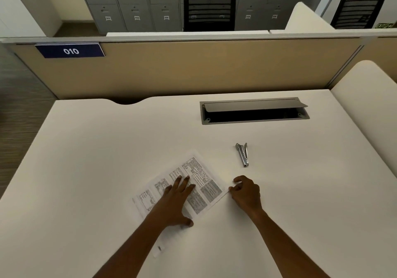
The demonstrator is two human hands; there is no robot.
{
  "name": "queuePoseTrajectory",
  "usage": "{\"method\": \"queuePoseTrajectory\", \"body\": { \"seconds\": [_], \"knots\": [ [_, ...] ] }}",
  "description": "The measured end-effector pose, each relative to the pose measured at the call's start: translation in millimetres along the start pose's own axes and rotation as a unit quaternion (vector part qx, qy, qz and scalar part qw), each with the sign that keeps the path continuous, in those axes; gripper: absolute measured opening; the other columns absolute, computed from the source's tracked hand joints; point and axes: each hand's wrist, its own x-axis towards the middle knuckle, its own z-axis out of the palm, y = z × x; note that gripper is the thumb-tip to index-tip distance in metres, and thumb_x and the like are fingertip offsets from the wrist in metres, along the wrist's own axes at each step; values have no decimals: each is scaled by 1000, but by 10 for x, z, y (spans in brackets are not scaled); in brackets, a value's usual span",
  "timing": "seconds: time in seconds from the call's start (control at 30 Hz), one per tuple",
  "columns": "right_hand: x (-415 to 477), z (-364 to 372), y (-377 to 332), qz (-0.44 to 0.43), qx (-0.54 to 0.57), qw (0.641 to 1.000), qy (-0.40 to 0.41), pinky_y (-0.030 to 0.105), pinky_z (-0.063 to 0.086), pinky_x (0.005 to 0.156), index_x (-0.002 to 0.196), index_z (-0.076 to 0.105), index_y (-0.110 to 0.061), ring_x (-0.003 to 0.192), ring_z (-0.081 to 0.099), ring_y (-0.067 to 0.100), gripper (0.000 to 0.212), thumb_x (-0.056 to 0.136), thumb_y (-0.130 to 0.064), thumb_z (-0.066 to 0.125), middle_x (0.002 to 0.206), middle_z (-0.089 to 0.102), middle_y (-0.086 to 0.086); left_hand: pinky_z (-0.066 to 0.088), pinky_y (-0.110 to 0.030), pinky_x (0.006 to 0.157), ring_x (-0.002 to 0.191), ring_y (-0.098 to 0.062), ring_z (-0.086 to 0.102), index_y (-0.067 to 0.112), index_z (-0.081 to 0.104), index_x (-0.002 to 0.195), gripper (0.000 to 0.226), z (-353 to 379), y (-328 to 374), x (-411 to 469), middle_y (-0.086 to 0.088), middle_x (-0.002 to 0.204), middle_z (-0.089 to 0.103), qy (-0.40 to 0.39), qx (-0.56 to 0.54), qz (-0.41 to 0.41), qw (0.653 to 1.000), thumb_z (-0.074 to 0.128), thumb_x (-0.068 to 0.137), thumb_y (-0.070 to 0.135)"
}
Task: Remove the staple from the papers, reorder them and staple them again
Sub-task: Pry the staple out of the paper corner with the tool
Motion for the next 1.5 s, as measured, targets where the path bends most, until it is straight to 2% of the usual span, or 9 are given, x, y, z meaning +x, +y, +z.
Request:
{"method": "queuePoseTrajectory", "body": {
  "seconds": [0.17, 0.27, 0.37, 0.57, 0.93, 1.1, 1.27, 1.4, 1.5],
  "knots": [
    [-80, 45, 17, -67, -31, 997, 7, 27, 49, 76, 94, 73, -12, 80, 66, 20, 12, 83, -10, 73, 74, 65, -4, 1, -49, 126, 158, -25, -14, 25, 6, 163, 111, -35, 24, 31, -1, 171, -13, 38, -19, -31, 999, 66, 82, 70],
    [-125, 97, 27, -102, -51, 993, 16, 31, 52, 74, 91, 73, -11, 79, 66, 22, 7, 84, -9, 71, 84, 70, 2, 6, -53, 127, 159, -29, -9, 26, 7, 163, 99, 41, 99, 63, -5, 172, -10, 48, 6, -58, 997, 56, 89, 70],
    [-173, 136, 49, -123, -75, 990, 12, 26, 43, 70, 91, 72, -11, 79, 64, 22, 7, 86, -9, 68, 87, 68, 4, 3, -54, 126, 159, -29, -9, 25, 8, 162, 97, 81, 95, 84, -6, 171, -11, 38, -6, -57, 998, 62, 90, 61],
    [-342, 190, 131, -129, -83, 988, 7, 22, 43, 69, 88, 72, -13, 76, 62, 16, 8, 87, -8, 65, 87, 68, 2, 0, -47, 127, 159, -24, -8, 24, 13, 162, 96, -4, 10, 76, -4, 172, -5, 20, -27, -30, 999, 72, 89, 45],
    [-481, 256, 169, -135, -74, 988, -4, 16, 41, 66, 88, 73, -12, 76, 62, 14, 7, 86, -9, 67, 86, 70, 1, 2, -52, 127, 159, -27, -10, 27, 14, 162, 90, 89, 75, 91, -4, 172, -7, 52, -54, -56, 996, 66, 92, 52],
    [-292, 106, 90, -143, -41, 988, 31, 23, 50, 66, 80, 73, -14, 66, 64, 14, 6, 80, -8, 75, 77, 72, 0, 1, -49, 127, 159, -26, -9, 27, 15, 162, 85, 39, 94, 83, -4, 172, -5, 84, -81, -47, 992, 60, 95, 56],
    [80, -138, -76, -123, -12, 989, 81, 29, 52, 71, 83, 74, -12, 68, 68, 20, 8, 77, -8, 78, 78, 73, 3, -5, -55, 124, 157, -28, -17, 32, 13, 162, 84, 82, 181, 123, -2, 172, -11, 105, -62, -60, 991, 53, 95, 63],
    [361, -303, -171, -105, -14, 989, 103, 23, 40, 72, 89, 73, -8, 78, 68, 23, 12, 78, -6, 77, 85, 73, 8, -9, -63, 120, 155, -28, -24, 38, 5, 161, 84, 151, 213, 176, 2, 170, -18, 88, -54, -83, 991, 48, 95, 67],
    [520, -373, -204, -85, -28, 990, 109, 24, 40, 73, 93, 73, -4, 85, 68, 29, 14, 79, -5, 74, 90, 74, 12, -8, -66, 120, 155, -28, -24, 39, 3, 161, 84, 186, 206, 178, 2, 170, -19, 66, -52, -89, 993, 49, 96, 64]
  ]
}}
